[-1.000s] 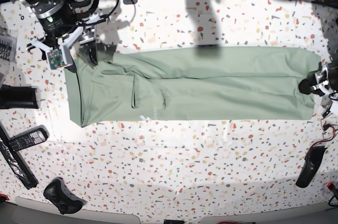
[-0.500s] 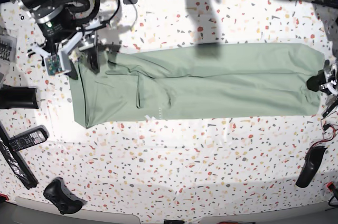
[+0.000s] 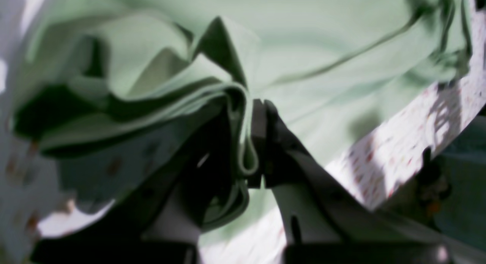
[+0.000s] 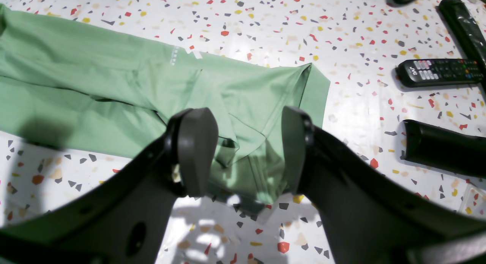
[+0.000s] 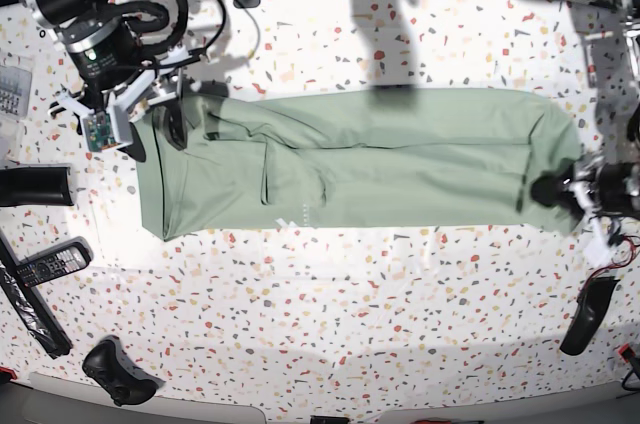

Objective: Fold the T-shirt properly
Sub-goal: 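Grasp the strip end with the left gripper and fold it toward the right gripper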

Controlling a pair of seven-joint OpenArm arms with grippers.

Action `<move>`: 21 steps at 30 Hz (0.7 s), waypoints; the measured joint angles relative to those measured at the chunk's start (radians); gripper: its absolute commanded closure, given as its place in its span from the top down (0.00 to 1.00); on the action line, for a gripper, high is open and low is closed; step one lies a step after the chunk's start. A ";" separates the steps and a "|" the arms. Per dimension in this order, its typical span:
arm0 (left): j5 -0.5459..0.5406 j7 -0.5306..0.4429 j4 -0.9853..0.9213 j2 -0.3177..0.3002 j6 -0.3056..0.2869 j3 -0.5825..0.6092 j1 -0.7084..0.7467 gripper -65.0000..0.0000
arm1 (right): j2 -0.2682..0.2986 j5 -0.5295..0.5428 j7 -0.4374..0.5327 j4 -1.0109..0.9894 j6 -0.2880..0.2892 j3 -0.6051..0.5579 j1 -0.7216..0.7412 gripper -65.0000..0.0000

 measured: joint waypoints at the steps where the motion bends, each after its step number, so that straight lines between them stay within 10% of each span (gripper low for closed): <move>1: 0.001 -0.003 0.031 0.023 0.001 0.000 0.008 0.00 | 0.000 0.000 -0.001 0.000 0.000 0.000 0.000 0.45; 21: 0.076 -0.075 0.171 0.367 0.001 -0.003 0.152 0.00 | 0.000 0.000 -0.011 0.000 0.000 0.000 0.000 0.45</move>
